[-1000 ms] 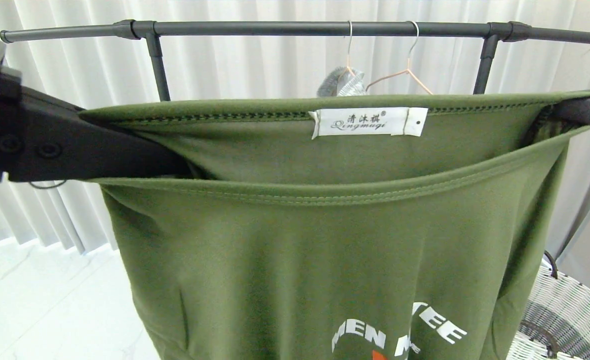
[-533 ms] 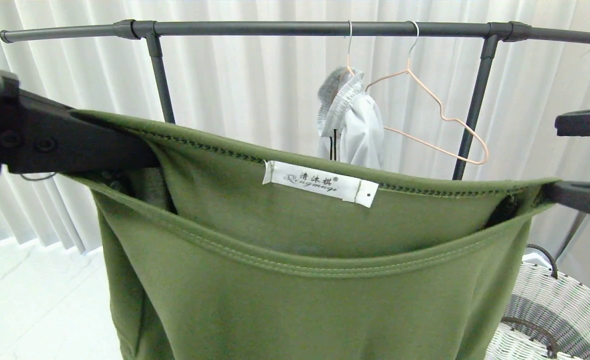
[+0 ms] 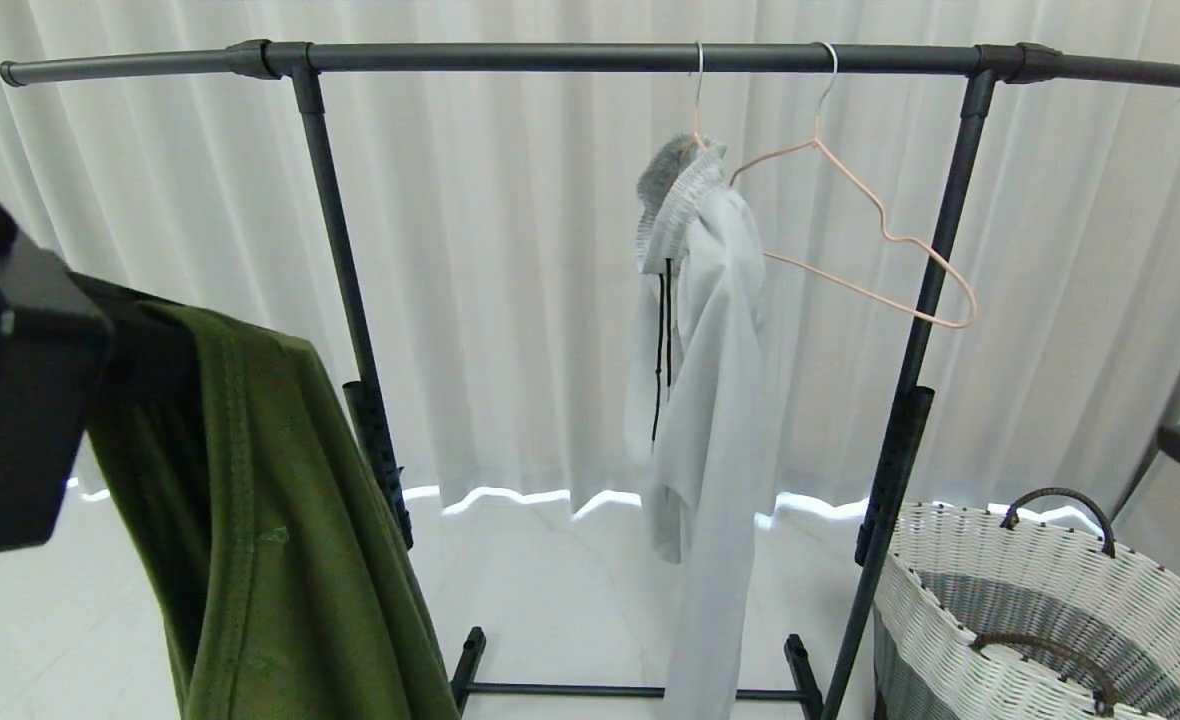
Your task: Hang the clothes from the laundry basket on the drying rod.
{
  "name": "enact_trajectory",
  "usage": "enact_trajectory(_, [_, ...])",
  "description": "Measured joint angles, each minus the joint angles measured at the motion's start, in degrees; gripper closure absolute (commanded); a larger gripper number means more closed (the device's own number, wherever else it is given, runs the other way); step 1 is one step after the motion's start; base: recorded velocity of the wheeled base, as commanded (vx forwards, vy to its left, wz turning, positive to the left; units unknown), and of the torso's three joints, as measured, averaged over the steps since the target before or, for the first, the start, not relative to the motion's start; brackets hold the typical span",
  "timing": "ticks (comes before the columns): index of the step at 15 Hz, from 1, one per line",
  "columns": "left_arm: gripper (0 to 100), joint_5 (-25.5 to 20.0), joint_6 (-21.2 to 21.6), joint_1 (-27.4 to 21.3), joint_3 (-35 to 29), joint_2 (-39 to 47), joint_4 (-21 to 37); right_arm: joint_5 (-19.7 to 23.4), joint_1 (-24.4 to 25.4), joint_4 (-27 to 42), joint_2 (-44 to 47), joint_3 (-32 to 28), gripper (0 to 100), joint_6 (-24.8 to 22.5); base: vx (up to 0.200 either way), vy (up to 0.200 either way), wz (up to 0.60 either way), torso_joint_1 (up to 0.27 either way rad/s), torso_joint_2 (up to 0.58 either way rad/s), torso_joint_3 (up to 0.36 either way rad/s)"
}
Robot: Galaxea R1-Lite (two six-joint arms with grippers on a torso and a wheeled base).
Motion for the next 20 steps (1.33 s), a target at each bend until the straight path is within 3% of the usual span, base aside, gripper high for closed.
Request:
enact_trajectory(4, [100,1.5,0.0,0.0,9.2,-5.9,0.0,-10.3,-12.3,9.4,2.0,2.5,0,-1.5,0.000,0.000,0.00,0.000,0.00,0.000])
enact_trajectory(7, [100,1.6,0.0,0.0,10.9,-8.2,0.0,-16.0,-14.5,8.4,2.2,8.0,0,-4.6,0.000,0.000,0.00,0.000,0.00,0.000])
enact_trajectory(9, [100,1.6,0.0,0.0,11.3,-8.8,0.0,-20.0,-14.8,4.0,1.3,12.8,0,-7.5,0.000,0.000,0.00,0.000,0.00,0.000])
enact_trajectory(13, [100,1.6,-0.1,0.0,12.5,-9.6,0.0,-21.4,-15.0,-8.3,-1.4,22.9,0,-11.7,0.000,0.000,0.00,0.000,0.00,0.000])
enact_trajectory(16, [100,1.6,0.0,0.0,13.9,-10.7,0.0,-21.3,-17.2,-16.8,-3.2,31.8,0,-17.5,0.000,0.000,0.00,0.000,0.00,0.000])
enact_trajectory(20, [100,1.6,0.0,0.0,15.8,-12.0,0.0,-20.7,-20.9,-21.1,-4.3,37.5,0,-17.2,0.000,0.000,0.00,0.068,-0.22,-0.148])
